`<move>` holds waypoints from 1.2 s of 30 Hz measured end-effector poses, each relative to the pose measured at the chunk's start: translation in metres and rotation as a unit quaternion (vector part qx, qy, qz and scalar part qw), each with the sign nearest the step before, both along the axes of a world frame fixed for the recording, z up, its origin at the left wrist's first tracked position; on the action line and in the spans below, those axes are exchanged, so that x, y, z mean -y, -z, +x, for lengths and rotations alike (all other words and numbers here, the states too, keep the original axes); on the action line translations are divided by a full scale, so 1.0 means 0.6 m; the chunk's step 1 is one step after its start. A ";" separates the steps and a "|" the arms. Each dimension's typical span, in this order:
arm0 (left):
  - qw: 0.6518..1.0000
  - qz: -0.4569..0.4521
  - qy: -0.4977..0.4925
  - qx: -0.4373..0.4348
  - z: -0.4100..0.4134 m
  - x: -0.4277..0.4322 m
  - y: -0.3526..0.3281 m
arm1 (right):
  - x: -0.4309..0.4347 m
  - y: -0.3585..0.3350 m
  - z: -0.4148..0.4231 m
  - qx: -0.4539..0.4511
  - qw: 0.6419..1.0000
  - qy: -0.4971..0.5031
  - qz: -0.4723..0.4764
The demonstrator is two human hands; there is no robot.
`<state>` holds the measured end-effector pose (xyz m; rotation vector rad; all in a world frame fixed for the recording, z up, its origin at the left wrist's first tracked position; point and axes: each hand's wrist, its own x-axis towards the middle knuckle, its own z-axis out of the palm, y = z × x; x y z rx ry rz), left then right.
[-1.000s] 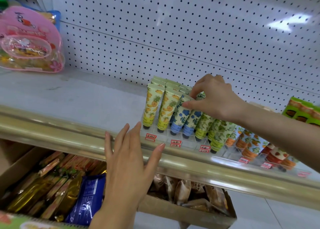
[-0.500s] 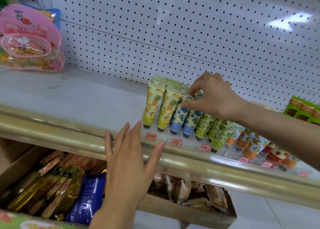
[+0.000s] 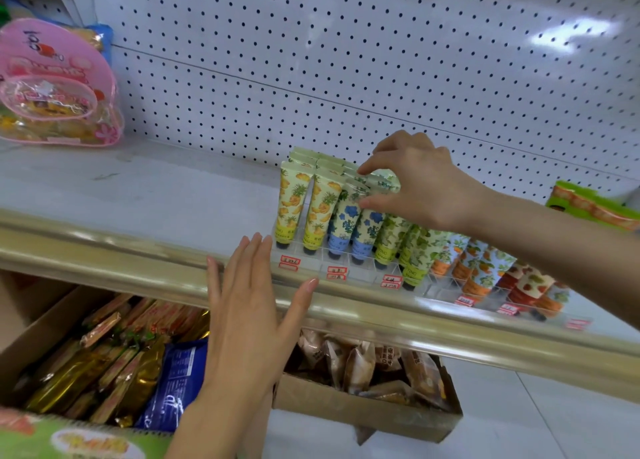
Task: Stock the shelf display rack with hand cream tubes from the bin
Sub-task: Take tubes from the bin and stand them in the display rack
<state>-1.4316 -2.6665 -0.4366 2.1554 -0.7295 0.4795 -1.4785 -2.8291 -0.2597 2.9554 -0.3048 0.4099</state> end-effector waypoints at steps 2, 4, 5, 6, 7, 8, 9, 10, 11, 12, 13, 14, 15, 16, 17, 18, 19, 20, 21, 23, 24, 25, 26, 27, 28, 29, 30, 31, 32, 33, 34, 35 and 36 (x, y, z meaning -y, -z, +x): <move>1.000 0.003 0.006 0.009 -0.009 -0.004 -0.002 | -0.004 0.000 -0.024 -0.002 1.000 -0.017 -0.023; 1.000 0.017 0.012 0.023 -0.021 -0.014 -0.003 | -0.007 0.004 -0.057 -0.003 0.998 -0.040 -0.053; 0.999 0.027 0.015 0.030 -0.030 -0.020 -0.002 | -0.009 0.009 -0.075 -0.005 0.996 -0.053 -0.069; 0.998 0.040 0.018 0.039 -0.040 -0.026 0.000 | -0.011 0.018 -0.095 -0.009 0.994 -0.068 -0.083; 0.997 0.055 0.023 0.050 -0.051 -0.032 0.003 | -0.014 0.030 -0.117 -0.016 0.992 -0.083 -0.095; 0.995 0.071 0.032 0.061 -0.063 -0.037 0.007 | -0.016 0.046 -0.139 -0.026 0.989 -0.097 -0.106; 0.992 0.091 0.043 0.073 -0.077 -0.041 0.011 | -0.017 0.065 -0.160 -0.037 0.986 -0.109 -0.118; 0.988 0.114 0.054 0.088 -0.089 -0.045 0.018 | -0.016 0.086 -0.180 -0.046 0.983 -0.120 -0.129; 0.983 0.138 0.067 0.102 -0.102 -0.048 0.028 | -0.013 0.108 -0.198 -0.052 0.981 -0.130 -0.134; 0.978 0.156 0.083 0.114 -0.115 -0.051 0.039 | -0.010 0.134 -0.217 -0.055 0.979 -0.138 -0.137; 0.973 0.169 0.102 0.120 -0.126 -0.054 0.052 | -0.006 0.161 -0.234 -0.059 0.978 -0.144 -0.137; 0.969 0.179 0.120 0.119 -0.138 -0.058 0.067 | -0.002 0.189 -0.250 -0.068 0.978 -0.149 -0.131; 0.966 0.188 0.136 0.113 -0.148 -0.062 0.082 | 0.001 0.218 -0.264 -0.082 0.978 -0.153 -0.115; 0.963 0.198 0.148 0.105 -0.157 -0.065 0.100 | 0.005 0.249 -0.277 -0.097 0.978 -0.157 -0.094; 0.960 0.212 0.156 0.097 -0.165 -0.068 0.119 | 0.007 0.281 -0.289 -0.115 0.978 -0.159 -0.071; 0.956 0.228 0.160 0.090 -0.170 -0.070 0.141 | 0.009 0.315 -0.299 -0.135 0.976 -0.161 -0.050; 0.952 0.245 0.164 0.080 -0.176 -0.075 0.165 | 0.012 0.354 -0.309 -0.160 0.974 -0.158 -0.030; 0.949 0.260 0.168 0.065 -0.181 -0.079 0.189 | 0.013 0.390 -0.316 -0.183 0.971 -0.154 -0.013; 0.945 0.275 0.172 0.046 -0.188 -0.086 0.215 | 0.012 0.425 -0.323 -0.201 0.968 -0.151 0.007; 0.931 0.318 0.177 0.001 -0.203 -0.098 0.270 | 0.005 0.492 -0.332 -0.267 0.953 -0.131 0.056; 0.922 0.344 0.177 -0.024 -0.211 -0.105 0.298 | 0.003 0.527 -0.337 -0.312 0.939 -0.111 0.091; 0.913 0.365 0.175 -0.050 -0.218 -0.112 0.326 | 0.003 0.563 -0.342 -0.357 0.921 -0.089 0.128; 0.908 0.377 0.167 -0.075 -0.224 -0.117 0.352 | 0.003 0.598 -0.346 -0.397 0.901 -0.064 0.164; 0.906 0.382 0.155 -0.100 -0.228 -0.122 0.374 | 0.002 0.632 -0.349 -0.429 0.881 -0.038 0.196; 0.905 0.381 0.141 -0.126 -0.229 -0.124 0.392 | -0.001 0.665 -0.353 -0.450 0.863 -0.015 0.228; 0.908 0.371 0.128 -0.148 -0.228 -0.125 0.407 | -0.003 0.698 -0.358 -0.467 0.846 0.010 0.258; 0.913 0.354 0.116 -0.166 -0.226 -0.124 0.421 | -0.006 0.728 -0.363 -0.478 0.831 0.029 0.284; 0.920 0.332 0.104 -0.180 -0.224 -0.123 0.434 | -0.009 0.757 -0.367 -0.486 0.818 0.044 0.306; 0.927 0.309 0.091 -0.192 -0.223 -0.121 0.446 | -0.013 0.781 -0.369 -0.488 0.810 0.050 0.322; 0.932 0.288 0.078 -0.205 -0.226 -0.120 0.458 | -0.017 0.801 -0.369 -0.487 0.804 0.053 0.336; 0.935 0.269 0.063 -0.224 -0.230 -0.120 0.471 | -0.020 0.818 -0.367 -0.484 0.799 0.054 0.352; 0.934 0.251 0.048 -0.249 -0.238 -0.121 0.484 | -0.022 0.834 -0.363 -0.477 0.795 0.053 0.370; 0.932 0.232 0.036 -0.277 -0.247 -0.124 0.497 | -0.024 0.849 -0.358 -0.471 0.791 0.055 0.387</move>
